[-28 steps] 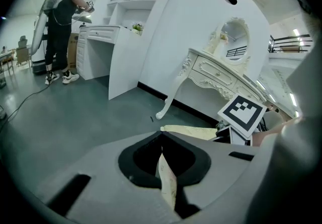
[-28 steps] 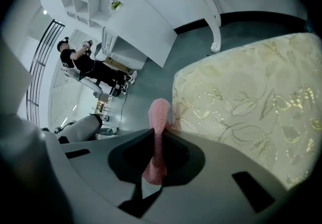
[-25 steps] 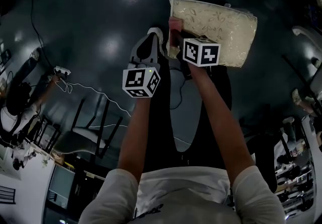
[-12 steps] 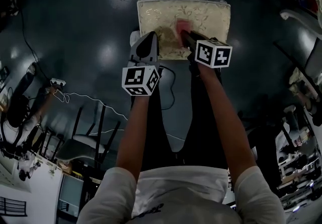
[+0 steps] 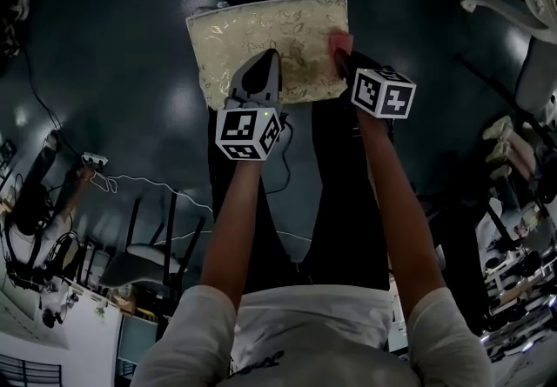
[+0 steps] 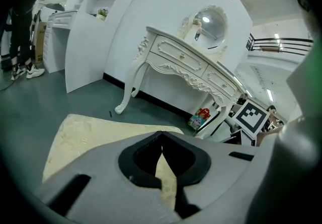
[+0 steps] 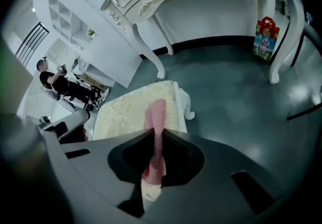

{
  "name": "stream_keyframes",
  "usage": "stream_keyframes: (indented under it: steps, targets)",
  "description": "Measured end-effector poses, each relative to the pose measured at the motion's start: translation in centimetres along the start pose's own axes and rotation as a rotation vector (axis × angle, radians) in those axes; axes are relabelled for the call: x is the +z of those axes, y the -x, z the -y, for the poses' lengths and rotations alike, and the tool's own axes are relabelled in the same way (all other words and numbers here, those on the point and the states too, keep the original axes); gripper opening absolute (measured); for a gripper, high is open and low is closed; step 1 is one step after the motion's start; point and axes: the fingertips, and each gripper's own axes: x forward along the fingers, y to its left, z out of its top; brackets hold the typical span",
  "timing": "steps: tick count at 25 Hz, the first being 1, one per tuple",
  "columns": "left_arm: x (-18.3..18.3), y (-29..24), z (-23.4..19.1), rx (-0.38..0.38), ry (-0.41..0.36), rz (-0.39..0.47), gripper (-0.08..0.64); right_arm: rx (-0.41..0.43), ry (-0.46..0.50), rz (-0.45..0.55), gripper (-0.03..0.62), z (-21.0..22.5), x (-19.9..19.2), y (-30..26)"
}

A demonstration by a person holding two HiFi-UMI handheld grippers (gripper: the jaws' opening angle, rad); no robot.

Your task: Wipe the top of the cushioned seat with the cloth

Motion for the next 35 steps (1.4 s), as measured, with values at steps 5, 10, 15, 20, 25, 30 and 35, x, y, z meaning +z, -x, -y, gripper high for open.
stream_keyframes:
  steps: [5,10,15,20,25,30,35]
  targets:
    - [-0.8,-0.7,1.2,-0.011,-0.007,-0.020,0.014,-0.089,0.095,-0.026,0.031,1.9,0.1,0.5]
    - [-1.2,-0.3,0.8,-0.006,-0.009,-0.028,0.015,-0.169,0.035,-0.008,0.029,4.2,0.1,0.3]
    - [-0.6,1.1,-1.1,0.016,0.000,-0.013,0.014,-0.248,0.003,-0.016,0.029,5.1,-0.4,0.3]
    - [0.4,3.5,-4.5,0.053,0.010,0.004,0.014,-0.264,-0.037,0.077,0.031,1.9,0.4,1.0]
    - [1.1,6.9,-9.1,0.111,0.029,0.026,0.014,-0.077,-0.038,0.097,0.031,-7.3,0.1,-1.3]
    - [1.4,10.7,-14.1,0.171,0.054,0.042,0.014,0.122,0.047,-0.014,0.031,-18.9,-3.2,-6.7]
    - [1.6,14.1,-18.6,0.218,0.061,0.048,0.014,0.208,0.125,-0.136,0.031,-26.7,-7.2,-11.9]
